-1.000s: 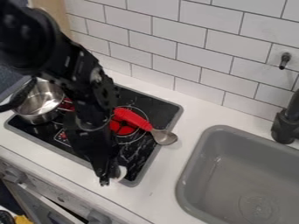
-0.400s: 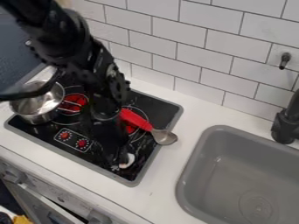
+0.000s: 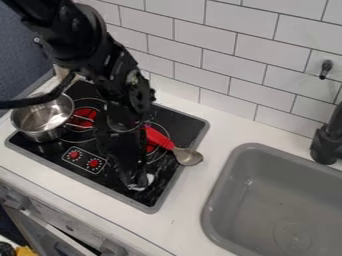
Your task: Move the egg to the bottom left corner of the kitchen
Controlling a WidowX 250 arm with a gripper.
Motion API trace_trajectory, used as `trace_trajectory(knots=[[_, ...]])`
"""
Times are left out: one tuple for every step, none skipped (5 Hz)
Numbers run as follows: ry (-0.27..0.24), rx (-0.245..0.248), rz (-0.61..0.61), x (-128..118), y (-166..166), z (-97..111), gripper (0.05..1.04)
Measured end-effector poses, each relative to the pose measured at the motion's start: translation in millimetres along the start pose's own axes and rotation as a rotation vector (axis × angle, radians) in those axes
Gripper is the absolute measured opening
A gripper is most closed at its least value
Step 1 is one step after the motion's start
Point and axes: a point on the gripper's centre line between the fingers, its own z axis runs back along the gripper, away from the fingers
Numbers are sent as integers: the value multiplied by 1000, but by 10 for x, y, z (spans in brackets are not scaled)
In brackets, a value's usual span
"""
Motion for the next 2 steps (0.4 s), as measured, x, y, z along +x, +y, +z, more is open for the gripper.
trace_trajectory(knots=[[4,-24,-12,-30,-7,95,1007],[32,-44,-12,-50,-26,296,1000]])
